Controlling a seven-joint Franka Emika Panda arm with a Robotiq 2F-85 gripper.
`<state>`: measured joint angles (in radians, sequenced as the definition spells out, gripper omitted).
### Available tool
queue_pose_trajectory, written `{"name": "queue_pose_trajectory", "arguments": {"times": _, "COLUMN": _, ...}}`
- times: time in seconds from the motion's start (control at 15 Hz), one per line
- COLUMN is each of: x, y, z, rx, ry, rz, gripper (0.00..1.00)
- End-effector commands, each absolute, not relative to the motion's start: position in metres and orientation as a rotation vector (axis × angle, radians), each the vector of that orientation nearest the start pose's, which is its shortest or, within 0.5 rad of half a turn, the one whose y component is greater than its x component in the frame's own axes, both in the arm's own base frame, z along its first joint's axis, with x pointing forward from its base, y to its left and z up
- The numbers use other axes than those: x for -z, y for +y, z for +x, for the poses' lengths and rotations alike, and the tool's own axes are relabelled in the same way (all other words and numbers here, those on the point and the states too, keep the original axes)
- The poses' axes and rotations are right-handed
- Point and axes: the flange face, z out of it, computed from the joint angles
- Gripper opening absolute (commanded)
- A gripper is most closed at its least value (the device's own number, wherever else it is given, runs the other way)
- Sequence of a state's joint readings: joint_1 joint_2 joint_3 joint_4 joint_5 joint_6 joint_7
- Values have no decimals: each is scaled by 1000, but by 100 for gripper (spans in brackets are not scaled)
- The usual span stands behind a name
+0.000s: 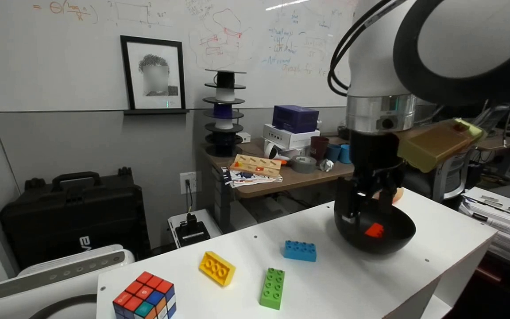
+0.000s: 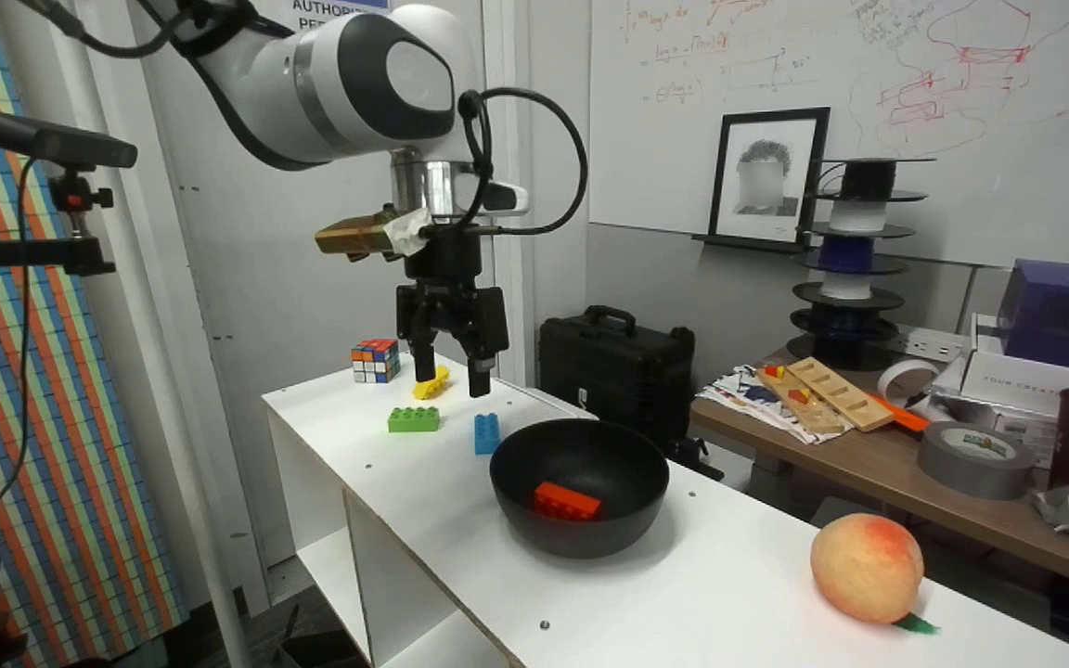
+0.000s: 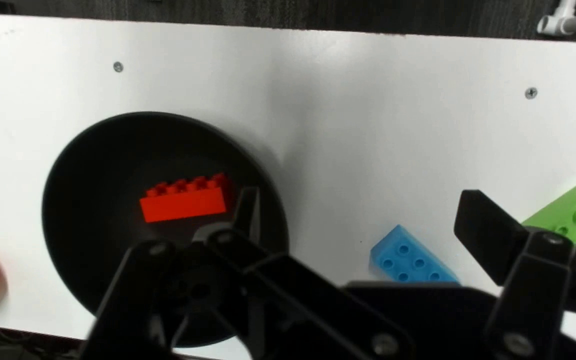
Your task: Put the Legos in the bowl
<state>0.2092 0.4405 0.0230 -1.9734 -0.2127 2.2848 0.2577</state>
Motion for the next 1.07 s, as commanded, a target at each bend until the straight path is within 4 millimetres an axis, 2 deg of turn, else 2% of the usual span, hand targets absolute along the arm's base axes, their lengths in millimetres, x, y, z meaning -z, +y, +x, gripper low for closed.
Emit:
{"name": "queue_pose_trajectory", "arguments": {"times": 0.0, "x": -215, "y": 164, "z": 592, "rx": -167, "ry": -523, "rz": -3338, "gripper": 100}}
{"name": "queue_pose_trajectory", "arguments": {"times": 0.2, "x": -197, "y": 174, "z": 604, "rx": -193, "ry": -794, "rz": -3335, "gripper": 100}}
{"name": "queue_pose_trajectory", "arguments": {"times": 0.4, "x": -183, "y": 175, "z": 628, "rx": -185, "ry": -1069, "rz": -3305, "gripper": 100}}
{"name": "queue_pose_trajectory", "arguments": {"times": 0.6, "x": -176, "y": 181, "z": 652, "rx": -151, "ry": -1342, "rz": -3245, "gripper": 100}}
{"name": "queue_pose_trajectory", "arguments": {"times": 0.8, "x": -173, "y": 191, "z": 666, "rx": -140, "ry": -1592, "rz": -3103, "gripper": 100}}
{"name": "queue_pose_trajectory", "arguments": {"times": 1.0, "x": -173, "y": 201, "z": 671, "rx": -150, "ry": -1798, "rz": -2916, "gripper": 100}}
